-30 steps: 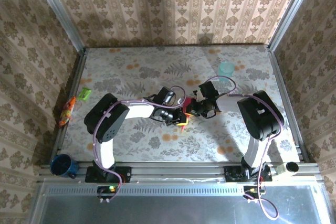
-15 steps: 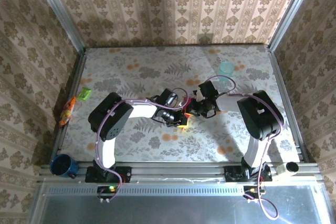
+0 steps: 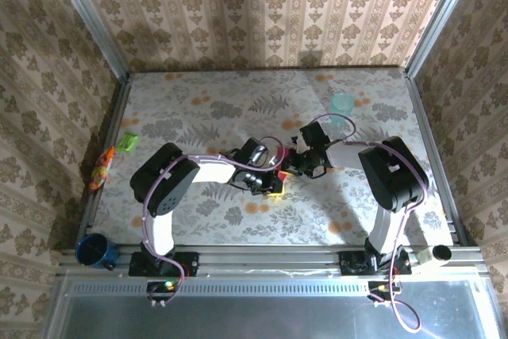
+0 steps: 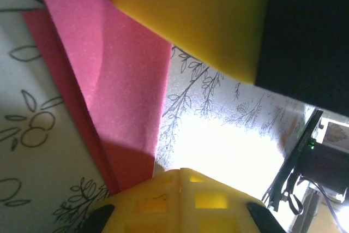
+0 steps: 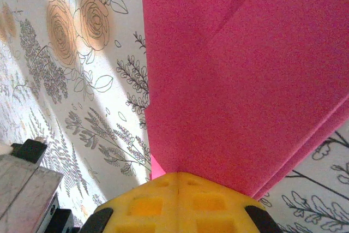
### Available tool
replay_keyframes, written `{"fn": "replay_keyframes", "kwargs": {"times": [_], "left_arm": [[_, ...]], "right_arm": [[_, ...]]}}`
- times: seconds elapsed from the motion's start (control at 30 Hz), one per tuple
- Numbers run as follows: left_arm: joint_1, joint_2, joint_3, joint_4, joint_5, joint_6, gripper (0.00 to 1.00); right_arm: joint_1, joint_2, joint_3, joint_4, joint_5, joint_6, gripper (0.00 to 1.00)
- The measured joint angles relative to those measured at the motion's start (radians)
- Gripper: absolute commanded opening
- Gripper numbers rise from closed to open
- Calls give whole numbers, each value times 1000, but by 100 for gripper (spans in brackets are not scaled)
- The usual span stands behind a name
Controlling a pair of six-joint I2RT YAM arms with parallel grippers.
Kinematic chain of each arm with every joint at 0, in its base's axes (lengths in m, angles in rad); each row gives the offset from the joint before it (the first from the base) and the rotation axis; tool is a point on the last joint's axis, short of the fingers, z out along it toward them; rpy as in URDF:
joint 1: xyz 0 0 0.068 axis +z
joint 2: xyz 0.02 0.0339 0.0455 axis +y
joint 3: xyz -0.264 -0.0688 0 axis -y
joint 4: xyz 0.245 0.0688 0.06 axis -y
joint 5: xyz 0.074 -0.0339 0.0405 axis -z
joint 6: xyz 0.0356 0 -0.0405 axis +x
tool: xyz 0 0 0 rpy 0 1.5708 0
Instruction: Fold a paper plane with a square sheet of paper (fold left side to right side)
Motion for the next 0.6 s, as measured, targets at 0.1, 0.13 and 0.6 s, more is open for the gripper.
{"fn": "replay_keyframes", "kwargs": {"times": [0.1, 0.13, 0.6], "left_arm": [[-6, -11, -16, 9, -4, 0, 0], [-8, -14, -22, 11, -4, -1, 0], [-12, -40, -47, 0, -3, -11, 0]], "right_arm": [[0, 2, 3, -2, -1, -1, 0], [0, 2, 5, -5, -1, -1, 0], [0, 4, 11, -16, -2, -1, 0]]}}
